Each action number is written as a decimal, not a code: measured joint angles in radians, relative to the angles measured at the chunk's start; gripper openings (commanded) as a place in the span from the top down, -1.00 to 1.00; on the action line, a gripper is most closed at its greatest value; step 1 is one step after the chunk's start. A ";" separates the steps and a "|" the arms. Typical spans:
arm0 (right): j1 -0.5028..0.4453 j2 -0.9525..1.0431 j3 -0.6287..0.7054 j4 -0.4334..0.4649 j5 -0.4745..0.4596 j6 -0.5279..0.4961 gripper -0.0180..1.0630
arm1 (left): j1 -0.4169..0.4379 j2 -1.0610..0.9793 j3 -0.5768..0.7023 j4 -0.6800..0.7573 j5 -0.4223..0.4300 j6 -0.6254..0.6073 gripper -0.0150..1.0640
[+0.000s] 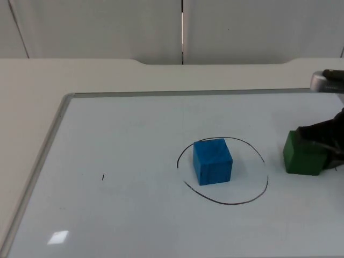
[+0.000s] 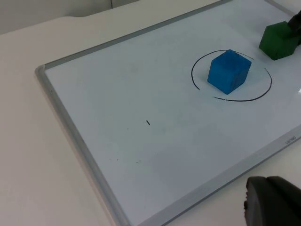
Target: Push the two cubes into the marked area.
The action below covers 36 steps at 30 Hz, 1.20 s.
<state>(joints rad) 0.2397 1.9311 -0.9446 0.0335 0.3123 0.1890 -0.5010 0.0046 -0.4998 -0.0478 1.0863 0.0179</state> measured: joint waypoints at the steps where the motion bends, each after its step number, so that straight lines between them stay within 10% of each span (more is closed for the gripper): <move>1: 0.011 0.000 0.000 0.000 -0.007 0.000 0.97 | 0.000 0.000 0.000 0.000 0.000 0.000 0.98; 36: 0.047 0.000 0.000 0.000 -0.217 0.043 0.97 | 0.000 0.000 0.000 0.000 0.000 0.000 0.98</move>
<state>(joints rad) 0.2868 1.9311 -0.9446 0.0335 0.0952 0.2316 -0.5010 0.0046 -0.4998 -0.0478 1.0863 0.0179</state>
